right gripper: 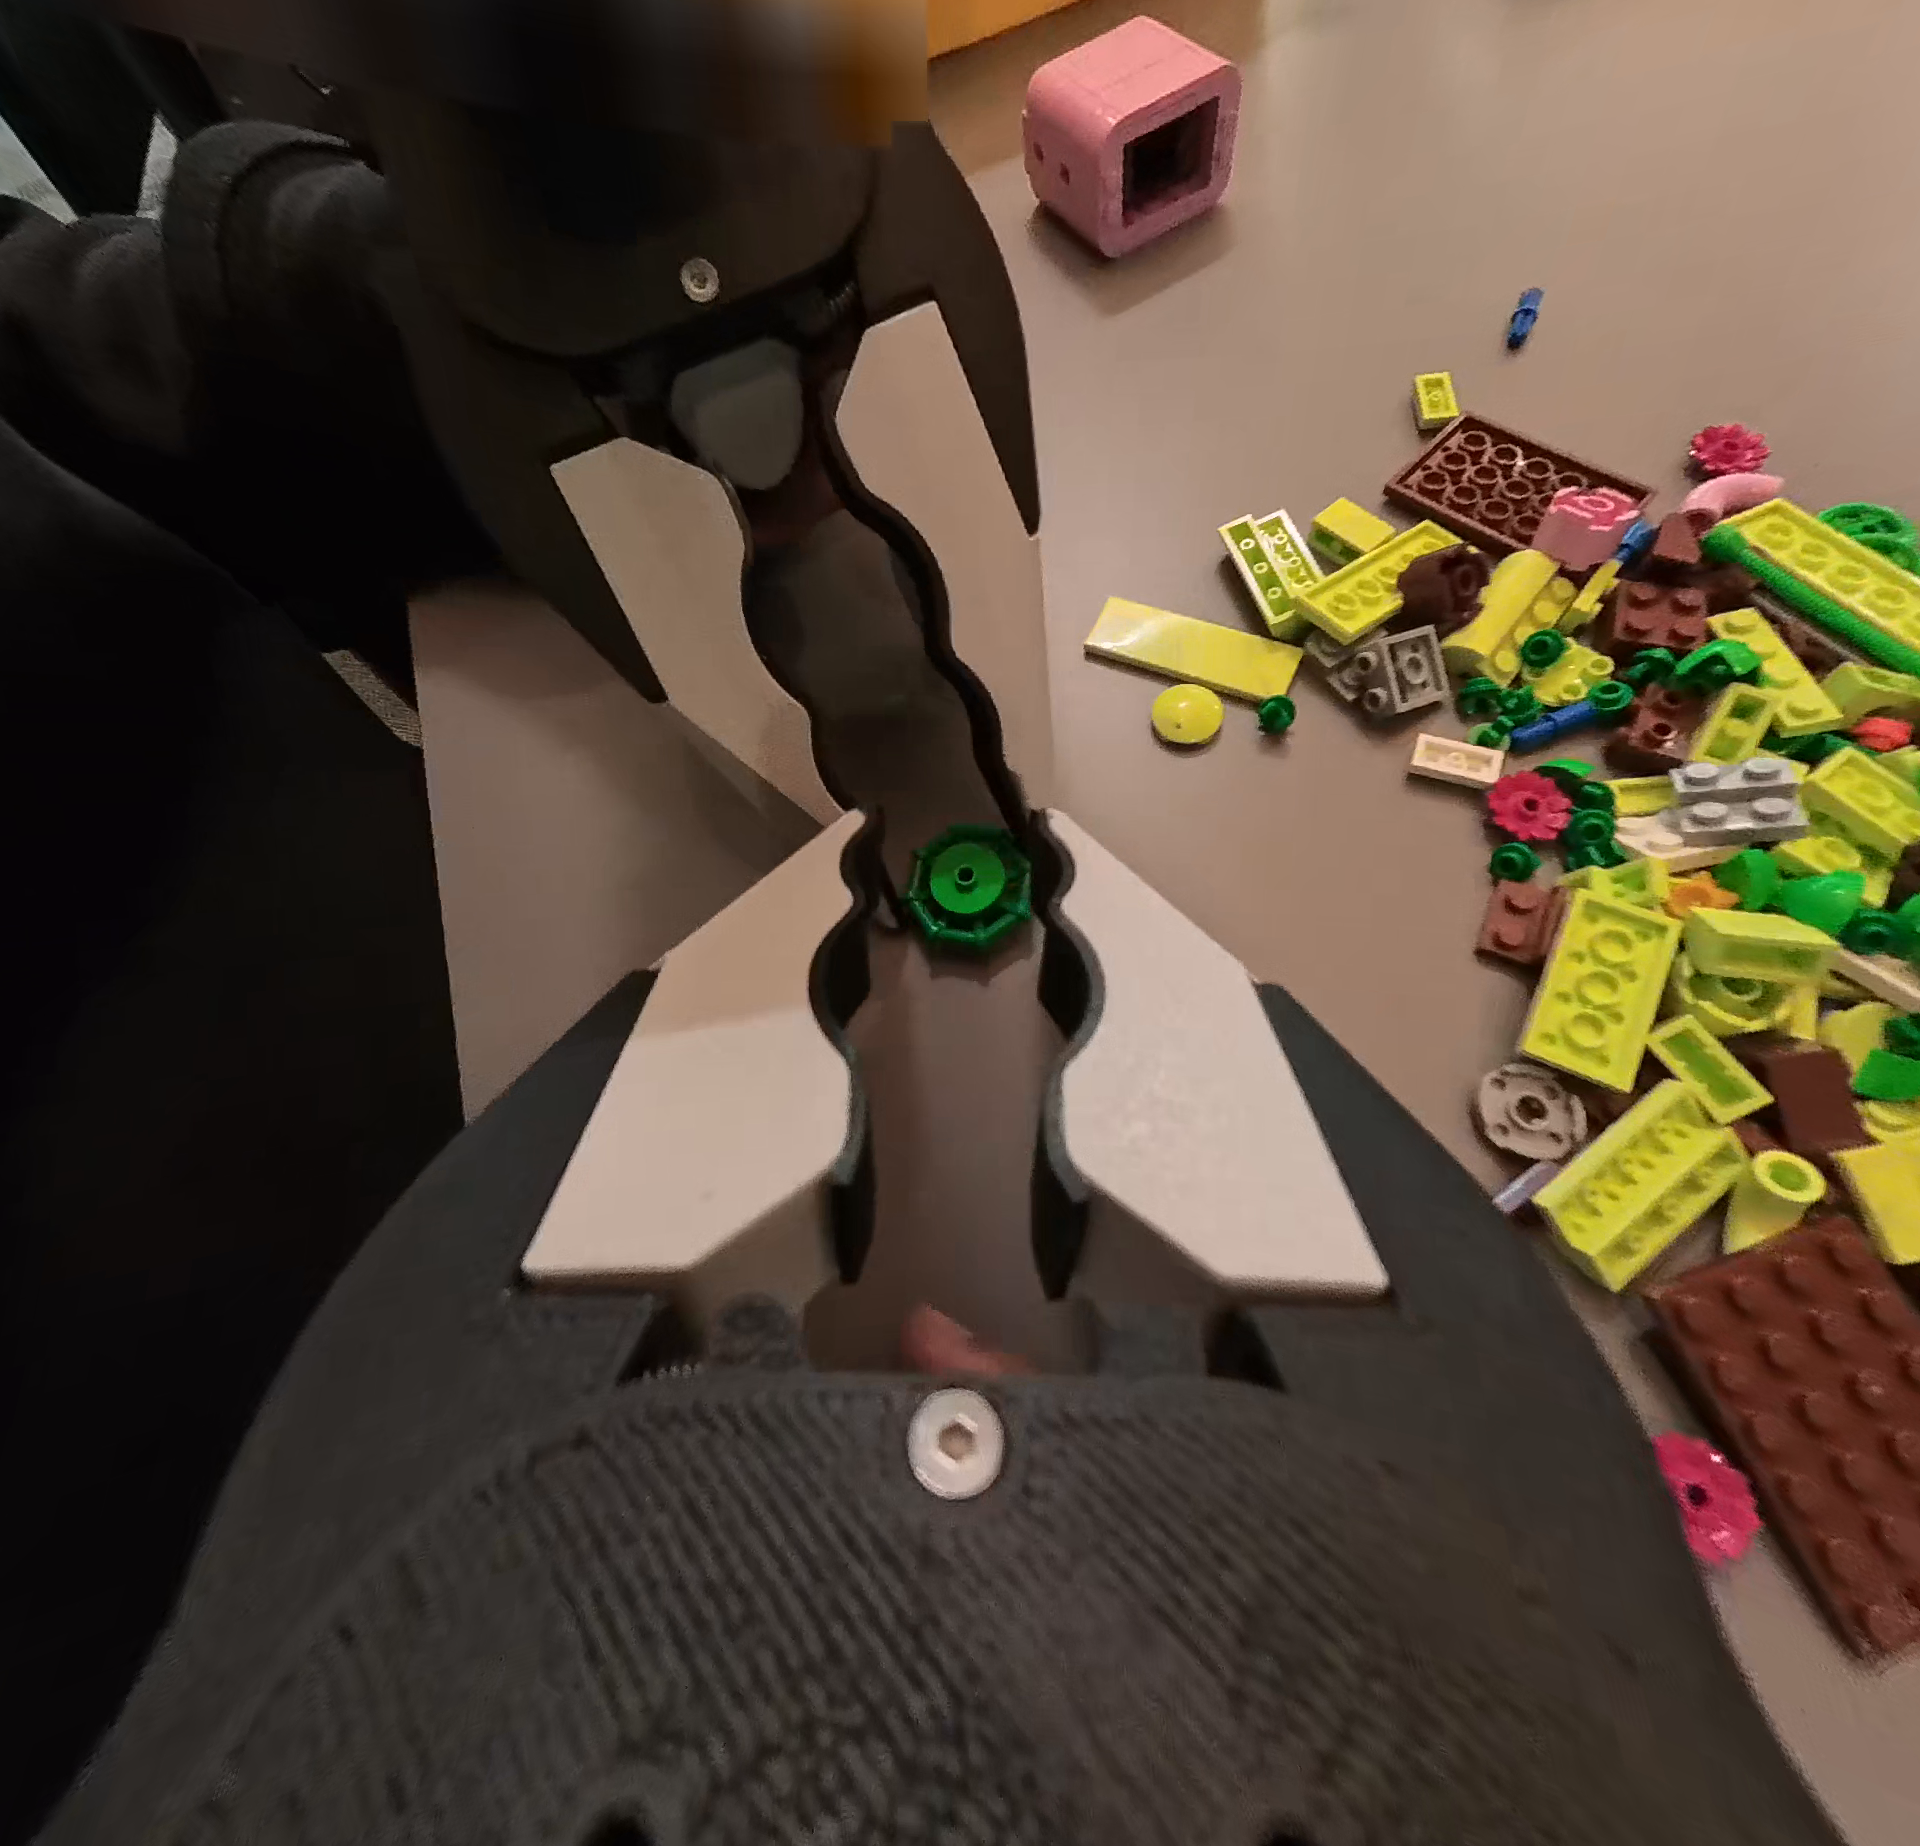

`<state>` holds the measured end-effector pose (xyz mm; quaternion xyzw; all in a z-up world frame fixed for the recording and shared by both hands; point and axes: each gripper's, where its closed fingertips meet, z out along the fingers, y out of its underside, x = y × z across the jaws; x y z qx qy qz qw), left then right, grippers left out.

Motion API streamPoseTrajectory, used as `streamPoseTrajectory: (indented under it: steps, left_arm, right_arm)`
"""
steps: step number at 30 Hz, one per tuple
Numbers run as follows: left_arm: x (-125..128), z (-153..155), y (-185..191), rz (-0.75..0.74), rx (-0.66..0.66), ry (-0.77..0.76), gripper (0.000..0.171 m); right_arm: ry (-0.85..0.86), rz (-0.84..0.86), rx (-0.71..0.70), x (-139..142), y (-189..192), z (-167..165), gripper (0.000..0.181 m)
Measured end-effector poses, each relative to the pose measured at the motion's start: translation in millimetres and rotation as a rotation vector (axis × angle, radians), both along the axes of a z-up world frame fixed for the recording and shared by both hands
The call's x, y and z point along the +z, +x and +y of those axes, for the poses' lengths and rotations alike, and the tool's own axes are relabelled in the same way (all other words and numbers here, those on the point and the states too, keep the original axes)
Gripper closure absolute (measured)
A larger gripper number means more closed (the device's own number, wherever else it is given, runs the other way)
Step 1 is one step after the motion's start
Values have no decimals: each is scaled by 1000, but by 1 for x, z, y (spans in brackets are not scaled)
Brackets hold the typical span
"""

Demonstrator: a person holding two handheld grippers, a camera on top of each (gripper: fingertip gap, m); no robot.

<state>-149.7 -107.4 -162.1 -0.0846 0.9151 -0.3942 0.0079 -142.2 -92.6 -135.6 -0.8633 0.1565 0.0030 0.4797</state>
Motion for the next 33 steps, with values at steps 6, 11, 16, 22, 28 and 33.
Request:
streamPoseTrajectory:
  steps: [6,11,16,22,28,33]
  left_arm:
    - [-1,-1,-6,13,-38,5,144]
    - [-1,-1,-7,11,-43,7,144]
    - [-1,-1,-7,19,-45,6,144]
    - [-2,-1,-7,17,-49,7,144]
    - [-2,-1,-8,12,-53,8,144]
    - [-2,-1,-9,3,-59,10,143]
  right_arm:
    - [-77,-33,29,-12,-1,-6,156]
    - [-89,-37,76,-14,-8,-4,166]
    - [-110,-63,92,-17,-9,-4,168]
    - [-147,-149,91,-17,-7,-5,167]
    - [-141,-131,103,-17,-10,-5,169]
    - [-131,-115,105,-18,-10,-4,169]
